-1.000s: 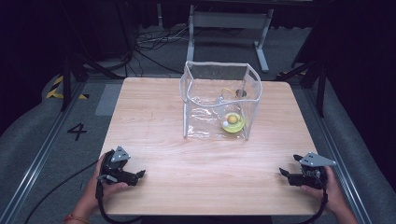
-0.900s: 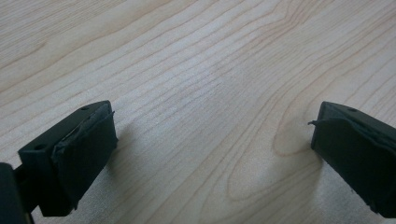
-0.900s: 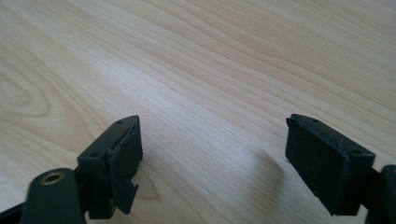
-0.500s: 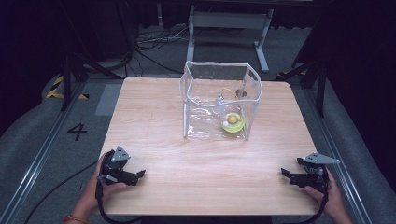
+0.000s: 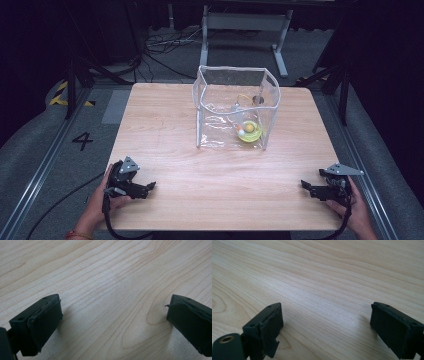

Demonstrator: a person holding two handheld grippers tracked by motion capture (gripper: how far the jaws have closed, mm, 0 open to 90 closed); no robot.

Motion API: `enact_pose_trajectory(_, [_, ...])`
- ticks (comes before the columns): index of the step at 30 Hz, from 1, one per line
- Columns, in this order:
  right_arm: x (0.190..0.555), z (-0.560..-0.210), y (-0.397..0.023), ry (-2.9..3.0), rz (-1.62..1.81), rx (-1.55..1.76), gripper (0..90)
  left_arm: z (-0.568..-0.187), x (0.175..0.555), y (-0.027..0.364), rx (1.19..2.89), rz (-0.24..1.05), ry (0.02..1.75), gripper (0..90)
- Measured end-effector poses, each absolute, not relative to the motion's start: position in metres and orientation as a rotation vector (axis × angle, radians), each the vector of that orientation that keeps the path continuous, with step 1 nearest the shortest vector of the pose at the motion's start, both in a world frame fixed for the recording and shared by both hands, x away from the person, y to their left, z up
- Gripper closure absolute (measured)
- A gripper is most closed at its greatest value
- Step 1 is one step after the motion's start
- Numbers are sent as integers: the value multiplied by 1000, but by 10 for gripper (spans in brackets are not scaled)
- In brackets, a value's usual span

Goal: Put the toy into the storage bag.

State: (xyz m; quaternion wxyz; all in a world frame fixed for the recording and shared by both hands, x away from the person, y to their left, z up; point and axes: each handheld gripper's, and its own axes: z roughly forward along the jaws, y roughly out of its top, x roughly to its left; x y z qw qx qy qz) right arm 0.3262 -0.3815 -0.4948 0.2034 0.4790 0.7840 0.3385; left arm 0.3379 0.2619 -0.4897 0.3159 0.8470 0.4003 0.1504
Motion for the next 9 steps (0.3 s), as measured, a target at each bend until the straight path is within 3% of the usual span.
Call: enact_pose_trajectory(9, [326, -495, -381, 2187, 943, 1339, 107, -490, 338, 262, 2228, 393, 1060, 3])
